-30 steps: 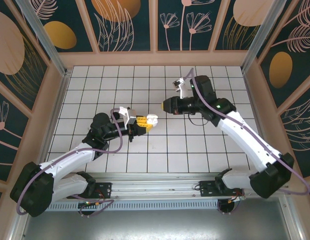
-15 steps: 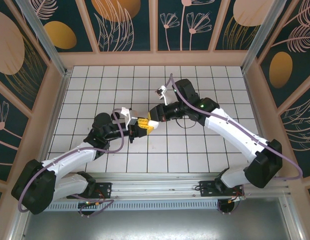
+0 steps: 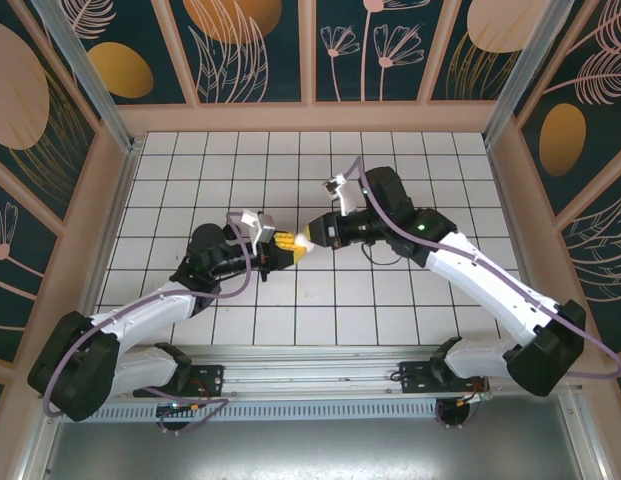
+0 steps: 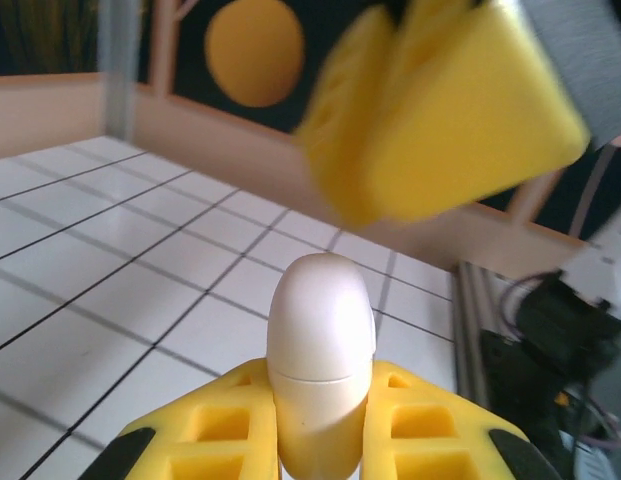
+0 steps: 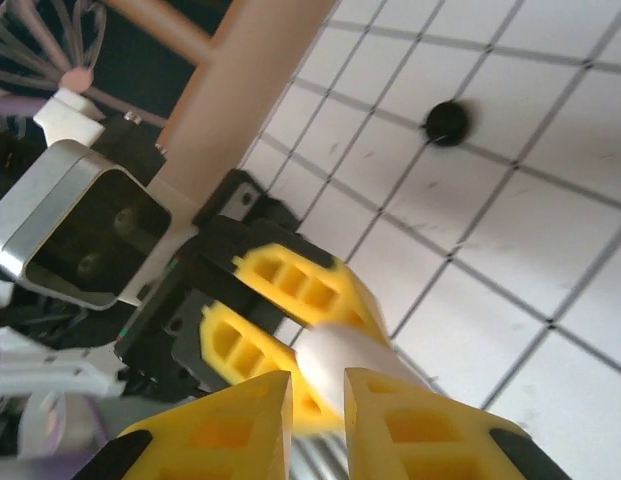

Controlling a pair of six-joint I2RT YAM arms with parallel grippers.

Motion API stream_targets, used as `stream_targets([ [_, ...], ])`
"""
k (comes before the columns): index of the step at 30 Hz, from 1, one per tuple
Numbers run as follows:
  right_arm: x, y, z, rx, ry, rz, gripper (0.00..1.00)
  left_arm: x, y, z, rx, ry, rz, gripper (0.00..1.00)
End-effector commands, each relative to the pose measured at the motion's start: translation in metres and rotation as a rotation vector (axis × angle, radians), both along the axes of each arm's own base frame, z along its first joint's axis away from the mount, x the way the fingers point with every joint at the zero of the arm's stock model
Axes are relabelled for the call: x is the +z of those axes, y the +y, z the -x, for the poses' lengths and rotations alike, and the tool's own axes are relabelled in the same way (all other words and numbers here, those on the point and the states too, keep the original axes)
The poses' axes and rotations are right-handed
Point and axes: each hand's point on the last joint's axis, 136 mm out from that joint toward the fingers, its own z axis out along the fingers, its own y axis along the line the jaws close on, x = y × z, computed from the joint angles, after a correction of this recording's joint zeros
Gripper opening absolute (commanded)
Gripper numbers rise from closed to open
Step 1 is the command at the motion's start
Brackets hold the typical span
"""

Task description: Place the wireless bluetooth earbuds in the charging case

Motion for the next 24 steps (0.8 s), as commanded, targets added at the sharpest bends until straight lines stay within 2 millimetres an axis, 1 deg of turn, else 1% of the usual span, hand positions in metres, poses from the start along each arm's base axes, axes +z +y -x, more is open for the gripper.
stream_targets([
  [1, -0.001, -0.047, -0.038, -0.263, -0.054, 0.038, 0.25, -0.016, 0.006, -0.03, 0.144, 0.112, -0.029, 0.0],
  [2, -0.007, -0.063, -0.051, -0.346, -0.06, 0.061, 0.26, -0.026, 0.008, -0.037, 0.178, 0.159, -0.044, 0.01],
  [3, -0.016, -0.077, -0.06, -0.418, -0.06, 0.089, 0.27, -0.035, 0.007, -0.043, 0.201, 0.206, -0.061, 0.05],
  [4, -0.024, -0.084, -0.065, -0.455, -0.054, 0.108, 0.28, -0.044, 0.007, -0.047, 0.218, 0.245, -0.082, 0.06],
  [6, -0.043, -0.106, -0.079, -0.547, -0.043, 0.149, 0.3, -0.072, 0.004, -0.06, 0.25, 0.34, -0.155, 0.06],
  [9, -0.064, -0.124, -0.091, -0.626, -0.061, 0.198, 0.34, -0.113, 0.003, -0.078, 0.31, 0.453, -0.246, 0.04],
  [11, -0.072, -0.136, -0.098, -0.677, -0.092, 0.228, 0.37, -0.133, 0.002, -0.088, 0.342, 0.499, -0.282, 0.03],
  [13, -0.079, -0.152, -0.104, -0.742, -0.134, 0.266, 0.44, -0.15, 0.003, -0.097, 0.378, 0.535, -0.313, 0.04],
  [16, -0.091, -0.18, -0.113, -0.826, -0.192, 0.323, 0.57, -0.177, 0.006, -0.107, 0.427, 0.574, -0.378, 0.08],
  [20, -0.103, -0.217, -0.118, -0.942, -0.253, 0.396, 0.73, -0.197, 0.012, -0.115, 0.471, 0.579, -0.455, 0.16],
  [22, -0.108, -0.234, -0.118, -1.002, -0.27, 0.417, 0.8, -0.203, 0.015, -0.118, 0.486, 0.58, -0.49, 0.21],
  [24, -0.112, -0.25, -0.117, -1.055, -0.287, 0.434, 0.86, -0.204, 0.018, -0.121, 0.502, 0.572, -0.518, 0.28],
])
